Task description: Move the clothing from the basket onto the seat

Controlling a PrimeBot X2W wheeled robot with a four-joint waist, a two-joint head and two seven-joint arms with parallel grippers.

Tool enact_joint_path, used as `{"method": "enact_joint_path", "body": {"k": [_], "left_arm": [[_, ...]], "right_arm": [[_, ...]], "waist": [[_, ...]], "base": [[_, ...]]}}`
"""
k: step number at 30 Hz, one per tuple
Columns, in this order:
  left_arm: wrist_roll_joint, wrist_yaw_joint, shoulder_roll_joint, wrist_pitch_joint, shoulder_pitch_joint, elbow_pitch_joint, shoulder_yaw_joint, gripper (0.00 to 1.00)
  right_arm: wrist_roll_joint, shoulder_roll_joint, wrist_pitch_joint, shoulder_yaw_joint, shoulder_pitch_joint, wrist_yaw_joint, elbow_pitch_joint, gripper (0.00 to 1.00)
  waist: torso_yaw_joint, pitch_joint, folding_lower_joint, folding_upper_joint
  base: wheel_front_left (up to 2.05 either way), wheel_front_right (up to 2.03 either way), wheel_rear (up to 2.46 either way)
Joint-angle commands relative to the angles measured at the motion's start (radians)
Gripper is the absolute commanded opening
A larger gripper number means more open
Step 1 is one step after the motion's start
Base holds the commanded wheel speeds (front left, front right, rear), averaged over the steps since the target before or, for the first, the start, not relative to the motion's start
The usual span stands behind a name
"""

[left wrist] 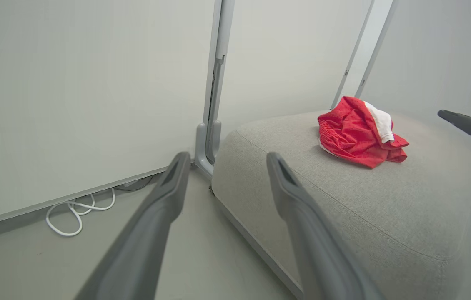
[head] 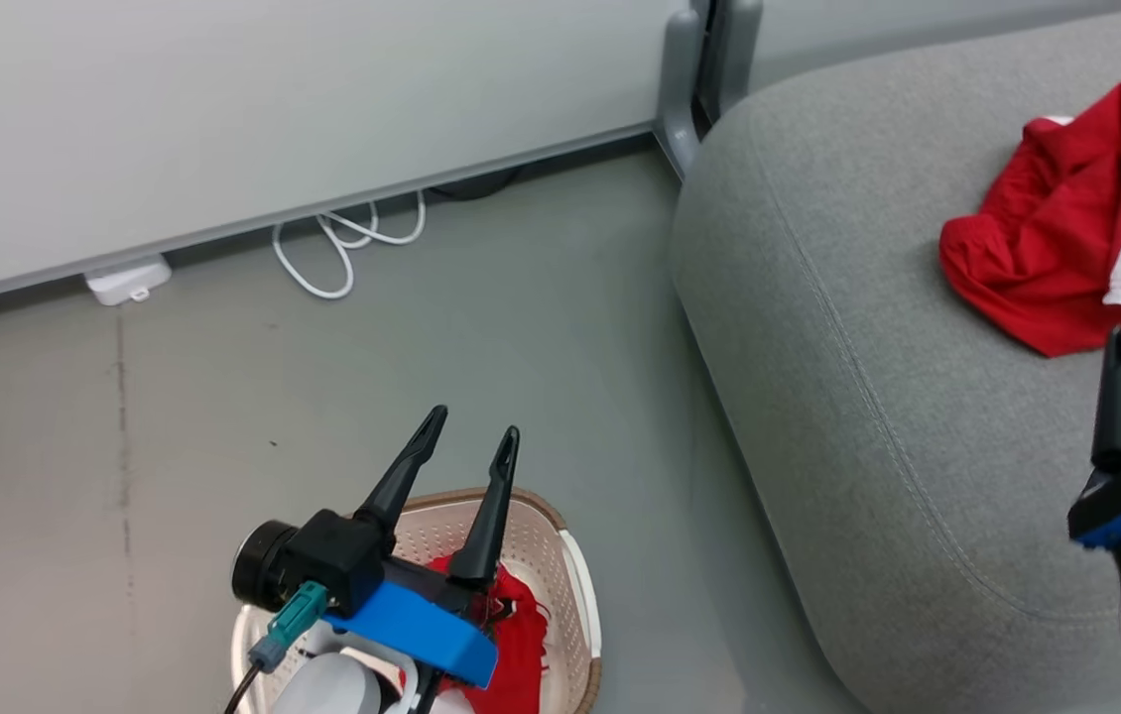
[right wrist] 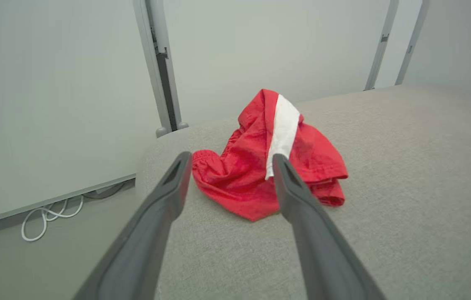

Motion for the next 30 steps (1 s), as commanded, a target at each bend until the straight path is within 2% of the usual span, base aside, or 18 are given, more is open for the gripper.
{"method": "enact_joint_path", "body": {"k": [1,14,30], "left_arm": [[0.006,-0.006,-0.005,-0.004,0.019,0.007,0.013,1.0],[0.011,-0.006,-0.029,-0.004,0.087,0.053,0.113,1.0],[0.018,-0.007,-0.025,-0.004,0.128,0.121,0.22,1.0]], "right_arm": [[0.002,0.006,0.003,0.01,0.051,0.001,-0.036,1.0],[-0.046,0.111,0.063,0.07,0.339,0.001,-0.375,1.0],[-0.006,0.136,0.091,0.177,0.504,0.001,-0.472,1.0]], "waist": [[0.034,-0.033,0.0003,-0.0001],[0.149,-0.12,0.0003,-0.0001],[0.239,-0.195,0.0003,-0.0001]], "base": [[0.0,0.0,0.0],[0.0,0.0,0.0],[0.0,0.0,0.0]]}}
